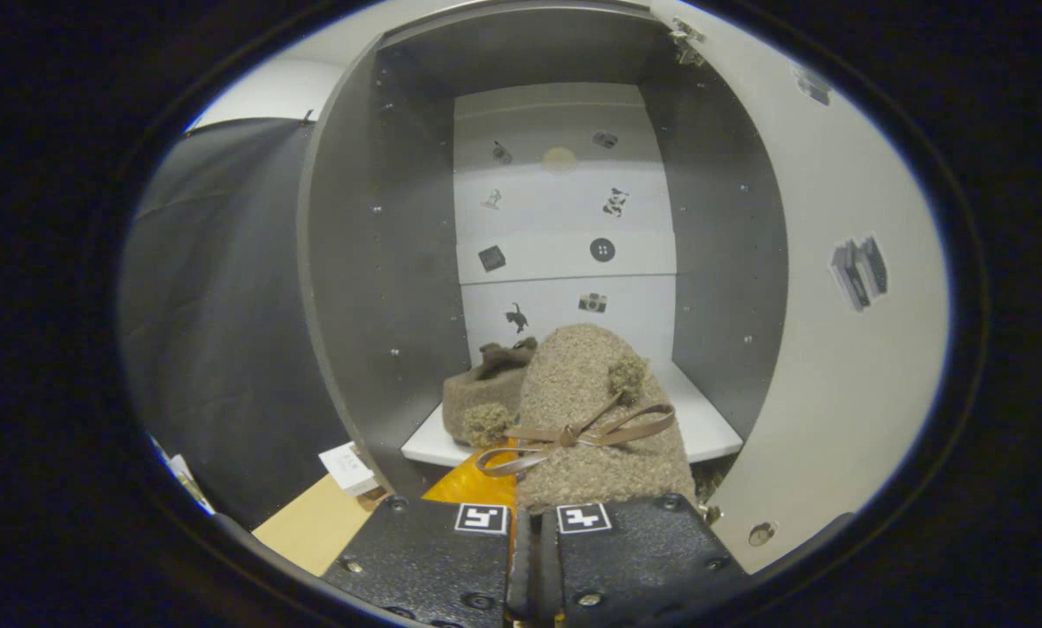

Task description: Open the shoe cabinet door, grab the shoes and put them into the shoe cabinet, then close the shoe cabinet door.

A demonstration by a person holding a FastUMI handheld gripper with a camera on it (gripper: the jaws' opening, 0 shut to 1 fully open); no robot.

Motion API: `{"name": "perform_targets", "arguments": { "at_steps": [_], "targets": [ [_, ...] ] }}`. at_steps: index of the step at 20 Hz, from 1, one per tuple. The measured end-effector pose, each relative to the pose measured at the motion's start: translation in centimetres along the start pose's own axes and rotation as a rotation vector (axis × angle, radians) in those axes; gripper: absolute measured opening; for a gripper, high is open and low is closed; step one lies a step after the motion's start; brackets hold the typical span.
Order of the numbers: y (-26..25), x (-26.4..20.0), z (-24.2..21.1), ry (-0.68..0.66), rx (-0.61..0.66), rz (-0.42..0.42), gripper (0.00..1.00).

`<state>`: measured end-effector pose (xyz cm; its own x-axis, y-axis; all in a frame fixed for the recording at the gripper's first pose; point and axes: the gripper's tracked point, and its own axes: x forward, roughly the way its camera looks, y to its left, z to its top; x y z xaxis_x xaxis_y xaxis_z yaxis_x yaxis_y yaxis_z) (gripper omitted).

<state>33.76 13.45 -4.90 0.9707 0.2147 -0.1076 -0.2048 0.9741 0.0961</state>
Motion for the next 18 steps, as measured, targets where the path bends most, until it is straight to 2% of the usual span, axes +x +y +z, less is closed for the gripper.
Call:
{"name": "perform_targets", "arguments": {
  "at_steps": [10,14,18],
  "targets": [
    [-3.0,10.0,4.2,-0.011,-0.005,-0.087,0.08],
    [-4.6,13.4,4.2,0.020,-0.020,-0.124,0.08],
    [-4.6,15.5,3.5,0.058,-0.012,-0.122,0.08]
  ]
}}
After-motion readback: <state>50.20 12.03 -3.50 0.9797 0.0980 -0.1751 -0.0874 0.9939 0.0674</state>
